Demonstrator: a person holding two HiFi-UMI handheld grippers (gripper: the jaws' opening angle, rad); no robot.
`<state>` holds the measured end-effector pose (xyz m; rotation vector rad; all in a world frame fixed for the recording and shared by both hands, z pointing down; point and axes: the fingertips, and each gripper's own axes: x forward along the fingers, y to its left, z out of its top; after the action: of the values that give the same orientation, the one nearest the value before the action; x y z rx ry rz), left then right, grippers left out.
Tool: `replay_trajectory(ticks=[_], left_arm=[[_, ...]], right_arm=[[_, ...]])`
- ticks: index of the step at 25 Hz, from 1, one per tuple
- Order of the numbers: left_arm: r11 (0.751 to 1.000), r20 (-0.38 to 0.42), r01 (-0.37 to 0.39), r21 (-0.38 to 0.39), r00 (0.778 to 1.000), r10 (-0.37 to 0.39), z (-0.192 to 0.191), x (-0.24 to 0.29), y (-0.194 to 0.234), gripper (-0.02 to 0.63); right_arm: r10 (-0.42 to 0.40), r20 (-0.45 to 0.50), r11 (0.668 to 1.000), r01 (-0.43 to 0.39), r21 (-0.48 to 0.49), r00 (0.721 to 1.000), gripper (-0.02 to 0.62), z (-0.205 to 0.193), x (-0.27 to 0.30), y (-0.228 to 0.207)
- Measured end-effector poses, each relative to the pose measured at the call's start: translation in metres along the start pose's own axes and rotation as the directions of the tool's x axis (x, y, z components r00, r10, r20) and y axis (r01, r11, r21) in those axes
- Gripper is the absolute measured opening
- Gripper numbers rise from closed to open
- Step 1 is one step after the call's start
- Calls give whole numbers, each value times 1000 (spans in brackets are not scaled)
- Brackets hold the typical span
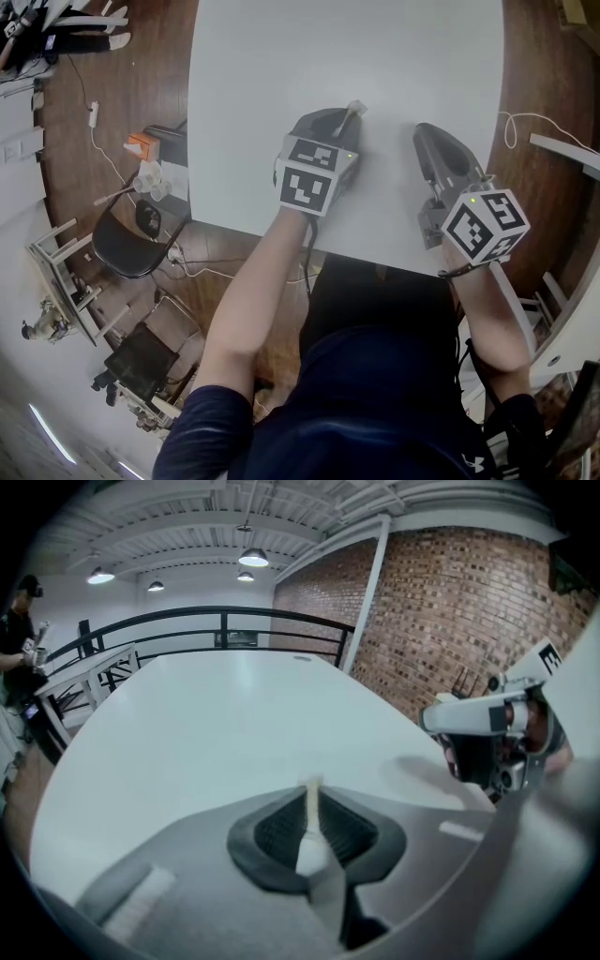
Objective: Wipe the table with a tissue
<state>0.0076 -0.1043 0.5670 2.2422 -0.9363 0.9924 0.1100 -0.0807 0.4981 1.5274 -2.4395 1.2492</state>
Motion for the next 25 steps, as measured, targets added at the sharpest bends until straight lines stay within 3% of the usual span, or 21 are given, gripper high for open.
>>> replay_trajectory(ticks=[22, 25], left_arm=[[989, -104, 121, 85, 988, -112, -27, 0, -76, 34], [987, -97, 162, 13, 982, -160, -28, -8, -84, 34]], right_arm=[[-20, 27, 1000, 20, 2, 999, 11, 17, -8, 0], [-22, 33, 1000, 21, 6, 999, 11, 22, -13, 5]])
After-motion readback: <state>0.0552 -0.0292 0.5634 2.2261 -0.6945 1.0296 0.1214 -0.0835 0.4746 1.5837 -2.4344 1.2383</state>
